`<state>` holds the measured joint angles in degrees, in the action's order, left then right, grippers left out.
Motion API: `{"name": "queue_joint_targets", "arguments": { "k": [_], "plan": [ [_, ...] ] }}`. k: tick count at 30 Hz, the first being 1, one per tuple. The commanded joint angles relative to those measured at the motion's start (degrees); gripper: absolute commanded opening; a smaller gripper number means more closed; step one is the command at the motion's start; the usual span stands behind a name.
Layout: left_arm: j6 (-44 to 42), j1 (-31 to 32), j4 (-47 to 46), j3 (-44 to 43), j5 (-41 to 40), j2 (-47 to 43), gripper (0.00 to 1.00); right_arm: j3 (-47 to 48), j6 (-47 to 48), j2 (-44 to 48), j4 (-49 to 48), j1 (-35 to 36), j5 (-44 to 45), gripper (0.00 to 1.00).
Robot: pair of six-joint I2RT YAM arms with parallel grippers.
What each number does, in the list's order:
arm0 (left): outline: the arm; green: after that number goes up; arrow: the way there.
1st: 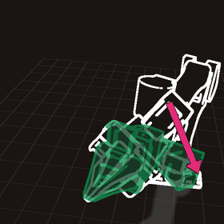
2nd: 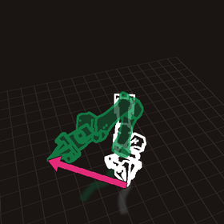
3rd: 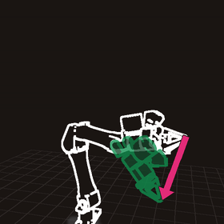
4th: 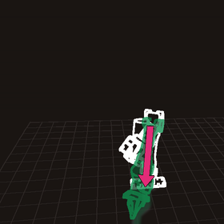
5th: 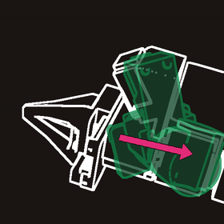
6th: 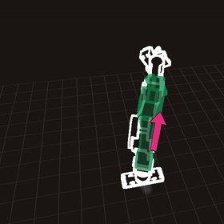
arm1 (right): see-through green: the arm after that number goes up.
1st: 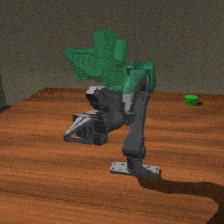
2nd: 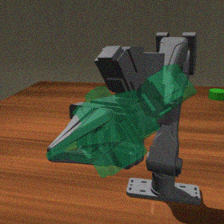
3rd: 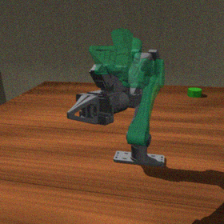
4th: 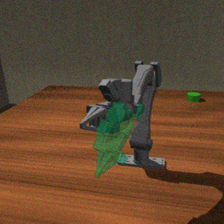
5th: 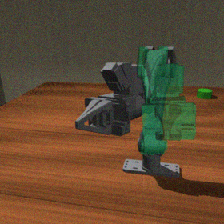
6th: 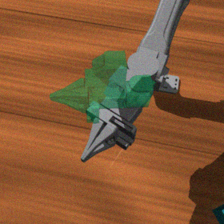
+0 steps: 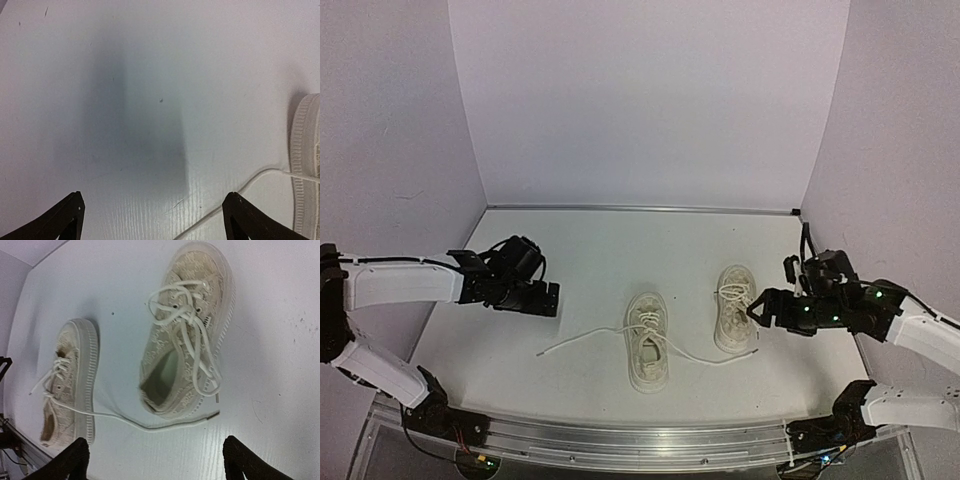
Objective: Tie the shoes
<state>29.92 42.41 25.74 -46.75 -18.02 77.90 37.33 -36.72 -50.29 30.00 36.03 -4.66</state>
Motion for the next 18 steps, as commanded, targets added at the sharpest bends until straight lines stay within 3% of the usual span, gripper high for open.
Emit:
{"name": "queue_joint_targets", "arguments": {
  "k": [1,7,11,15,18],
  "plan": [
    [-2.84,-0.32,-1.94,-4.86,-3.76,-5.47,1.0,5.25,7.12,0.24,-1.51,-0.26,-2.01,0.98],
    [-14.04,-0.33,-10.63,-2.87,-1.6,-8.72,1.0,8.79,9.72,-3.81,-4.16,-0.26,-0.54,0.98],
    [-22.76,-0.17,-10.66,-5.3,15.16,-5.11,1.0,11.75,12.27,-7.52,-4.66,-0.21,-3.11,0.98],
    [-32.43,6.09,-19.4,1.11,16.66,-1.4,1.0,11.65,14.51,-8.4,-6.05,-0.24,-7.21,0.98],
    [-37.03,9.04,-20.47,1.26,18.42,3.81,0.99,10.7,15.68,-8.45,-8.03,-0.24,-13.85,0.98]
  ]
}}
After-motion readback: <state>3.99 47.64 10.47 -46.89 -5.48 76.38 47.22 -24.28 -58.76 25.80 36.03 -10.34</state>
